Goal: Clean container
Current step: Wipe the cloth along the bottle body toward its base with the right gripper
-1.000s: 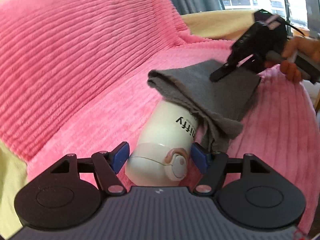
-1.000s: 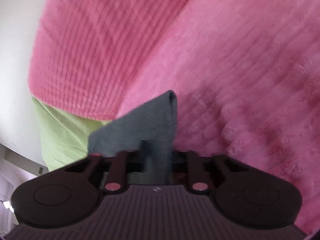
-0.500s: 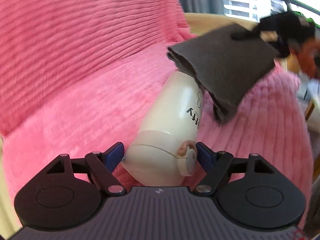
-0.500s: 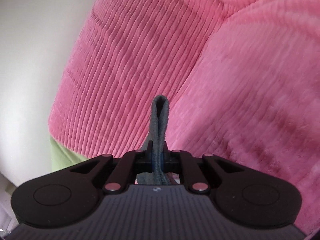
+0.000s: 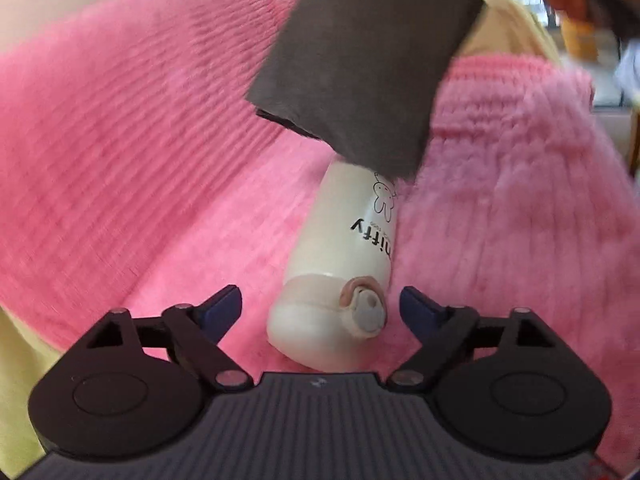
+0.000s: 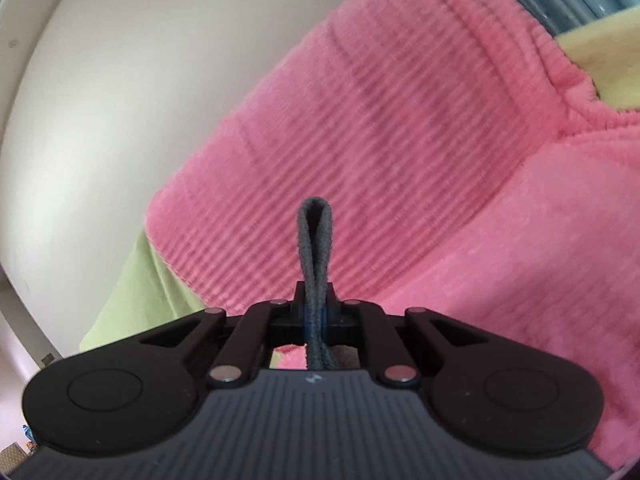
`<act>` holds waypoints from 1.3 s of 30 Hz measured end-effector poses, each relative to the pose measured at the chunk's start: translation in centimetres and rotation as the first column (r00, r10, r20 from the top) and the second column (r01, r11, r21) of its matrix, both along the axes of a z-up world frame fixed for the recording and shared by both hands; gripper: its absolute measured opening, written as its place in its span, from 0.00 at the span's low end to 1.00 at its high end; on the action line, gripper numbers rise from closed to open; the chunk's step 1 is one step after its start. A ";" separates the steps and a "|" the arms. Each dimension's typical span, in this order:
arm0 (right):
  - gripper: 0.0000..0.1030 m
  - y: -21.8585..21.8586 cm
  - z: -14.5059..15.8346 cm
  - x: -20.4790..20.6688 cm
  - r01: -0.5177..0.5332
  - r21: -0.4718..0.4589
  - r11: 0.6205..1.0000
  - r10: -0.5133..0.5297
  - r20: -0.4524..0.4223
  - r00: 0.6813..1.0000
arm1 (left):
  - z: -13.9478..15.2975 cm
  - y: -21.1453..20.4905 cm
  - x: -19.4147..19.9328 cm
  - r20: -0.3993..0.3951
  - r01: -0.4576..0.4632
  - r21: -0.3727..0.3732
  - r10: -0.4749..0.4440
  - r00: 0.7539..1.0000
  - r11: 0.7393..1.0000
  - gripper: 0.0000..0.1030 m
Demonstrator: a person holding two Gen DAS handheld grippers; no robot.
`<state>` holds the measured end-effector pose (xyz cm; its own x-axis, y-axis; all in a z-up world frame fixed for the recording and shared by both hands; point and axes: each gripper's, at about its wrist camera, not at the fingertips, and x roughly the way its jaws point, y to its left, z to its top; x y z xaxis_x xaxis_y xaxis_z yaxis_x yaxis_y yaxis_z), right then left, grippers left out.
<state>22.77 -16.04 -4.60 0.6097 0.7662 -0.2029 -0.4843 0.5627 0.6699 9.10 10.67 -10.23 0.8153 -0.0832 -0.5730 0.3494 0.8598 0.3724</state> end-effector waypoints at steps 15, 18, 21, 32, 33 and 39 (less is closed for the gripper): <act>0.06 -3.3 -1.3 -1.4 0.094 0.056 0.994 -0.094 -0.004 0.996 | -3.8 -4.5 -0.9 0.107 0.085 0.489 -0.156 0.982 0.868 0.68; 0.06 -0.7 0.1 -2.4 -0.012 0.021 1.000 0.010 0.104 0.995 | -4.2 -5.4 -1.8 0.124 0.097 0.568 -0.202 0.972 0.817 0.68; 0.06 4.5 -0.6 -2.7 -0.174 -0.094 0.980 0.177 0.033 0.984 | -4.6 -5.8 -2.1 0.121 0.102 0.591 -0.213 0.970 0.800 0.67; 0.02 10.9 -6.6 -0.4 -0.315 -0.138 0.939 0.279 -0.229 0.933 | -4.0 -4.8 -1.3 0.073 0.087 0.501 -0.143 0.987 0.861 0.64; 0.01 10.7 -6.5 0.1 -0.298 -0.152 0.942 0.259 -0.234 0.937 | -4.0 -4.6 -1.2 0.076 0.084 0.490 -0.138 0.988 0.868 0.64; 0.02 9.3 -6.0 2.6 -0.200 -0.236 0.951 0.137 -0.258 0.956 | -2.5 -2.7 -0.7 0.064 0.058 0.344 -0.085 0.994 0.937 0.67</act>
